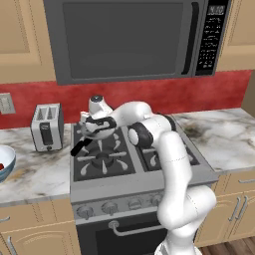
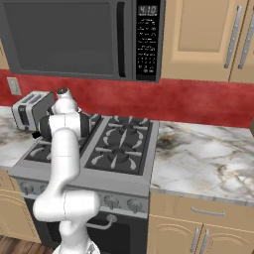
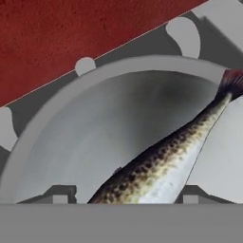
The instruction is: Place the fish on the plate and place the bell pepper on the same plate.
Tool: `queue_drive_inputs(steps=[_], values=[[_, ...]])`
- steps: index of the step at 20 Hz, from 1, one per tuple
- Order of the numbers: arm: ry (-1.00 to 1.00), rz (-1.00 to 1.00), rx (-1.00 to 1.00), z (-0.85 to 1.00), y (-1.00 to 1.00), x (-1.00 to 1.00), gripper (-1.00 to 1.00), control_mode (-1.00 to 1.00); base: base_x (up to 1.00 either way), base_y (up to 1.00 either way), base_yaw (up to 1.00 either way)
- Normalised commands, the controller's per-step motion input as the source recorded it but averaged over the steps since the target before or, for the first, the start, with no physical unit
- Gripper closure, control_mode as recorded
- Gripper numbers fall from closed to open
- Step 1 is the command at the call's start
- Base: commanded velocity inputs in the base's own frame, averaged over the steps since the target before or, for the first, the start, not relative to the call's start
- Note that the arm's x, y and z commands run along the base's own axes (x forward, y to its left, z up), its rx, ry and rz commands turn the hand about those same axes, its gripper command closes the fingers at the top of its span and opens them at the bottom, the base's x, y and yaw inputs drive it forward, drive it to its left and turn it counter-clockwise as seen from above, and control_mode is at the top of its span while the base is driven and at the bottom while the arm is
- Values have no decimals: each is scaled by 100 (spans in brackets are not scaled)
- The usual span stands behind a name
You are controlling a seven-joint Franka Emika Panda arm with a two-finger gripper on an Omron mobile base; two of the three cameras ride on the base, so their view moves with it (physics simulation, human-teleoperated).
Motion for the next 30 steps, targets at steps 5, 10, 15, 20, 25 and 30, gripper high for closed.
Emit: queue_drive_inputs(steps=[5,10,15,20,25,30], values=[[0,-11,0,-19,0,-13,100,-100,0,0,0],[-1,-11,3,-16,0,-32,100,-100,0,0,0],[-8,-9,7,-5,-5,-36,100,-100,0,0,0],[-15,-4,3,2,-13,-16,100,-100,0,0,0],[-17,0,5,13,-15,-20,100,-100,0,0,0],[-7,0,12,27,-16,-22,100,-100,0,0,0]])
